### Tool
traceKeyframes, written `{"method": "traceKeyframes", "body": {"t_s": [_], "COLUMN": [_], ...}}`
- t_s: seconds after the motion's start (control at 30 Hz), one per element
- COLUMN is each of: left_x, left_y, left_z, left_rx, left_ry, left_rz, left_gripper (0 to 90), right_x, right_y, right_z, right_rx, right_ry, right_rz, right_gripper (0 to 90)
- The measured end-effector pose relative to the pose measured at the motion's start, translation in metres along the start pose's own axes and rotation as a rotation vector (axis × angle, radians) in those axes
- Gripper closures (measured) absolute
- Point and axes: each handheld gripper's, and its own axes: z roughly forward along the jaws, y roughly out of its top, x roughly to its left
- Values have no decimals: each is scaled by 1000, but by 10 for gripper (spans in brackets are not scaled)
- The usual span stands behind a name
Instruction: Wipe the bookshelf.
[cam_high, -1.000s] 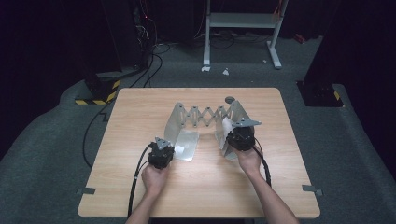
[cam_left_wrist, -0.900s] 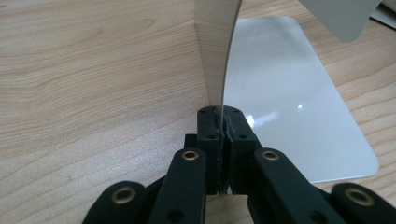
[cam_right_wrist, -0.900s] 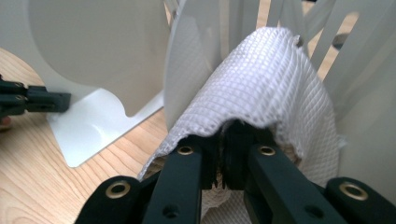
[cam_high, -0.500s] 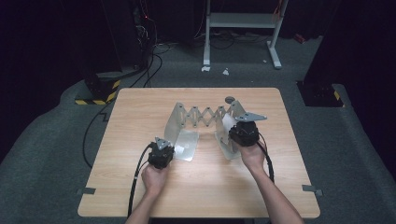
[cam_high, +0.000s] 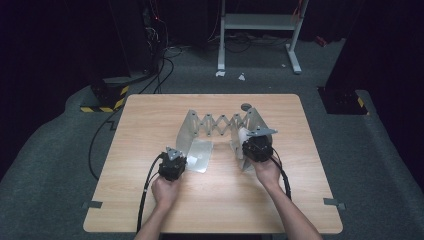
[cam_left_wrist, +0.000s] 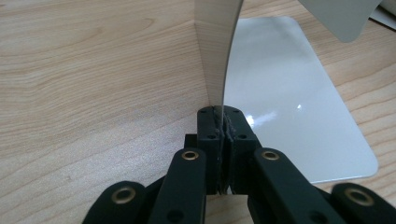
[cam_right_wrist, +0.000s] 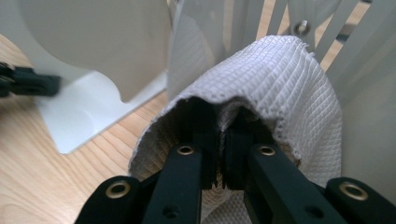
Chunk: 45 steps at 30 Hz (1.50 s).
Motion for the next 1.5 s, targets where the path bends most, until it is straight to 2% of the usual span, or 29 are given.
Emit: {"method": "traceKeyframes", "body": {"t_s": [0.07, 0.13, 0.23, 0.27, 0.3, 0.4, 0.5, 0.77, 0.87, 1.07, 1.5], "left_x": [0, 0, 0, 0, 0, 1, 1, 1, 1, 1, 0], "left_y": [0, 0, 0, 0, 0, 0, 0, 0, 0, 0, 0], "left_z": [0, 0, 0, 0, 0, 0, 0, 0, 0, 0, 0], "left_rx": [0, 0, 0, -3, -3, -2, -2, -2, -1, -1, -2], "left_ry": [0, 0, 0, -2, -2, -4, -4, -5, -5, -6, -5], "left_rz": [0, 0, -1, -4, -4, -7, -7, -5, -5, -5, -3], "left_gripper": [861, 861, 861, 862, 862, 862, 862, 863, 863, 863, 863], "right_x": [-1, -2, -4, -6, -6, -11, -14, -20, -19, -21, -20], "right_y": [-1, -4, -7, -9, -9, -14, -14, 0, 10, 25, 52], "right_z": [3, 15, 23, 34, 34, 49, 54, 53, 46, 37, 14], "right_rx": [8, 39, 63, 90, 90, 128, 138, 102, 63, 19, -64], "right_ry": [-5, -38, -56, -81, -81, -112, -122, -170, -183, -204, -212], "right_rz": [-1, -4, -2, 5, 5, 33, 47, 88, 80, 83, 70], "right_gripper": [866, 866, 866, 866, 866, 865, 866, 866, 866, 866, 866]}}
